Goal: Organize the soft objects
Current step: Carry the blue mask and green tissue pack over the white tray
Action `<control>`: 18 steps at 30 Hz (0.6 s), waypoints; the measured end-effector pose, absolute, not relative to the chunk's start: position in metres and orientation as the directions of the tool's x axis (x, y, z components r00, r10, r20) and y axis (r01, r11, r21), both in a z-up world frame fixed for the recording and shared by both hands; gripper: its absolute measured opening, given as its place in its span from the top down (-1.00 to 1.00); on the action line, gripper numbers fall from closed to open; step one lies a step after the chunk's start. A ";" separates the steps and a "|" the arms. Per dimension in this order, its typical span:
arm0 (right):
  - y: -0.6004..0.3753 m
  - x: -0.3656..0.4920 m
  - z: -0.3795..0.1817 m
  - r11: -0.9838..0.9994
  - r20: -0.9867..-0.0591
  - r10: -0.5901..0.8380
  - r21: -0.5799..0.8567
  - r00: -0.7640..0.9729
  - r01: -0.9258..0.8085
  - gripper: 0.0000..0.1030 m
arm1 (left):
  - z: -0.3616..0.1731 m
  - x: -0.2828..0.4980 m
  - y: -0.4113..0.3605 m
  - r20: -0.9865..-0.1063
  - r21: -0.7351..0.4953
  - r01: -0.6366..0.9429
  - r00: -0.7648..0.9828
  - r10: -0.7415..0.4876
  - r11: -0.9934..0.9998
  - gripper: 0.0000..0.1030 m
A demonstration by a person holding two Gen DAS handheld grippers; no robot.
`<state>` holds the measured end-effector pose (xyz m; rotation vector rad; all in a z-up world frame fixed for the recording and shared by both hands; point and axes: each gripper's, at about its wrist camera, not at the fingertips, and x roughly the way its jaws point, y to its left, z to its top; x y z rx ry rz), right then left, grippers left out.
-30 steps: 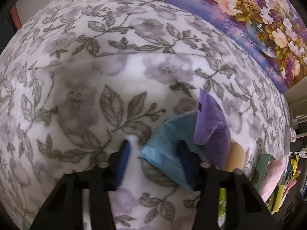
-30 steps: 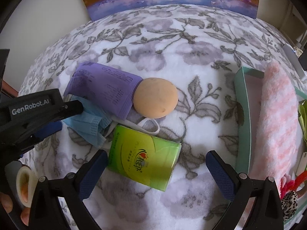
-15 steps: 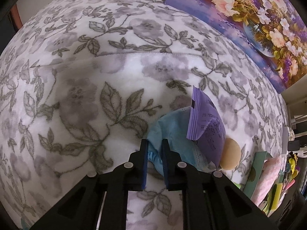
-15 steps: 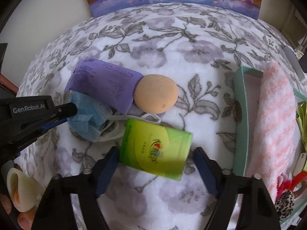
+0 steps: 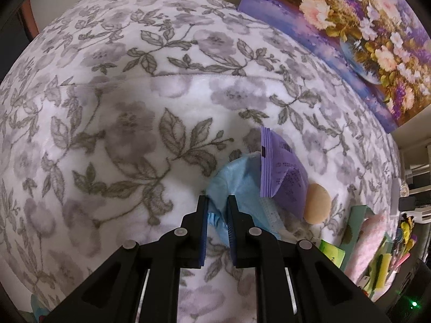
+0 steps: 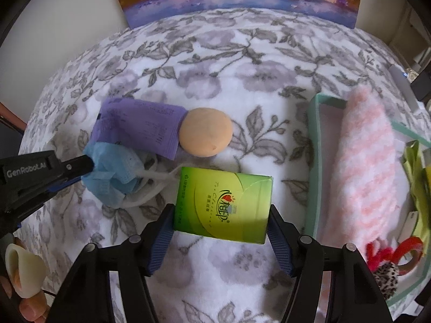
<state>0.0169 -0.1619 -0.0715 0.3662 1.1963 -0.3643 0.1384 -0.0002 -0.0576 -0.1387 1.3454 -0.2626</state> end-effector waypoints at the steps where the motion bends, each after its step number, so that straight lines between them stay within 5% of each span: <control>1: -0.162 0.015 -0.069 0.884 -0.942 -0.084 0.080 0.325 0.461 -0.33 | -0.055 0.138 0.001 -0.941 -0.256 0.104 0.202 -0.273 0.961 0.74; 18: -0.167 -0.021 -0.013 0.881 -0.909 -0.179 0.022 0.377 0.473 -0.33 | 0.015 0.111 0.020 -0.878 -0.308 0.126 0.343 -0.333 0.943 0.74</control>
